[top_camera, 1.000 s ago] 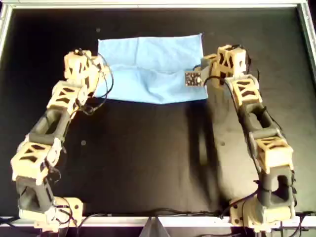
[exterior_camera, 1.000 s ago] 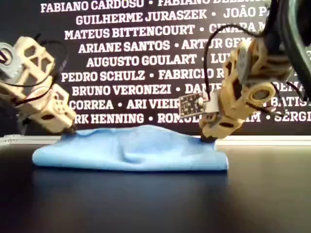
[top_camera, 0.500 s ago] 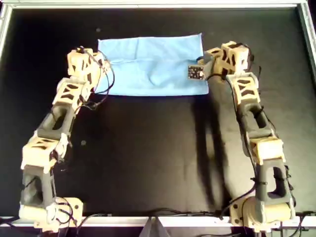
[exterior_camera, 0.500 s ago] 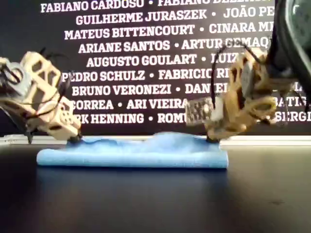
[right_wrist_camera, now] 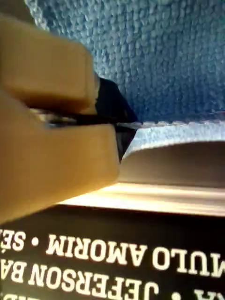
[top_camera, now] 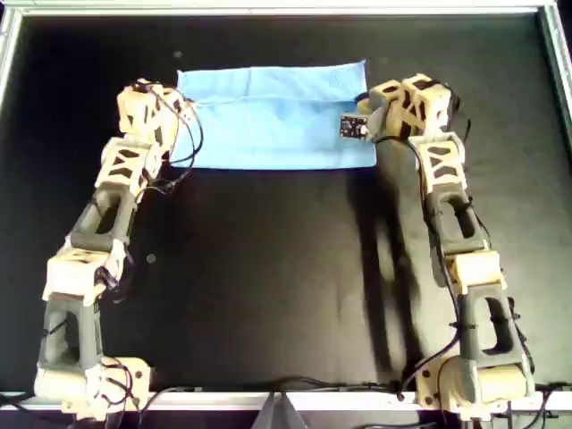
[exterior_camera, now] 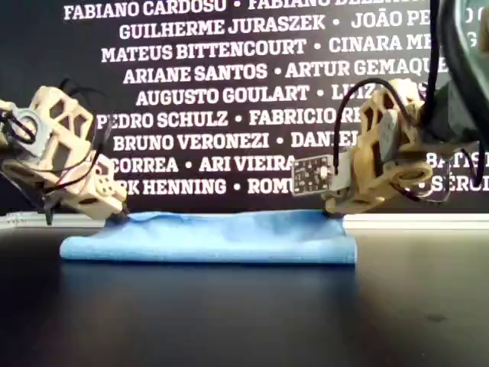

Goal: Fold a cloth

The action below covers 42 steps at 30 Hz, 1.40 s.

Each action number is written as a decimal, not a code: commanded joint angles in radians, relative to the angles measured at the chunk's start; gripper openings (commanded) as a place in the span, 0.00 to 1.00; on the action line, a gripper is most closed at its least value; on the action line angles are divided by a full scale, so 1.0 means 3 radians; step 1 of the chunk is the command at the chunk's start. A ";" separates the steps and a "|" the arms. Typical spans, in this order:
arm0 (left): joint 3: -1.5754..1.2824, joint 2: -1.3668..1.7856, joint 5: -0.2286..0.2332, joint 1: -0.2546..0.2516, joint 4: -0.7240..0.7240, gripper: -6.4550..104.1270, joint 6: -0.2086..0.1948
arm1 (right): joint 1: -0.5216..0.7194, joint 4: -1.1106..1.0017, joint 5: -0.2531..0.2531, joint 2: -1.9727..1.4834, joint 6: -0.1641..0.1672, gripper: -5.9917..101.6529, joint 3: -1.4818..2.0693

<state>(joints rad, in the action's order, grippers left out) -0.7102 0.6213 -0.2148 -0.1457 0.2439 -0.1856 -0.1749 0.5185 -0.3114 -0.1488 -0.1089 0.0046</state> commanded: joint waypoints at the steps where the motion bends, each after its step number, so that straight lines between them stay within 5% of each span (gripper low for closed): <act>1: 0.0312 0.0153 -0.0020 0.0082 -0.0072 0.05 0.0015 | -0.0020 -0.0143 0.0026 -0.0102 0.0020 0.05 -0.0409; 14: 0.0409 0.0031 -0.0020 0.0082 -0.0077 0.08 0.0015 | -0.0031 -0.0701 0.0026 0.0092 -0.0031 0.07 -0.0460; 18: 0.0476 -0.0020 -0.0020 0.0082 -0.0077 0.21 0.0015 | -0.0020 -0.0706 0.0082 0.0097 -0.0036 0.22 -0.0460; 22: 0.0516 -0.0046 -0.0020 0.0082 -0.0077 0.36 0.0015 | -0.0041 -0.0706 0.0389 0.0092 0.0015 0.42 -0.0460; 26: 0.0527 -0.0046 -0.0020 0.0077 -0.0077 0.44 0.0010 | -0.0061 -0.0706 0.0537 0.0077 0.0015 0.51 -0.0460; 42: 0.0164 0.1064 -0.0072 0.0225 0.0159 0.47 -0.0031 | -0.0026 -0.0634 0.0491 -0.0823 -0.0026 0.51 -0.0460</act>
<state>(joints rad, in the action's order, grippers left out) -0.6550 0.6872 -0.2194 -0.1012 0.2730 -0.1902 -0.1871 0.3559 -0.1580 -0.1779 -0.1089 -0.0506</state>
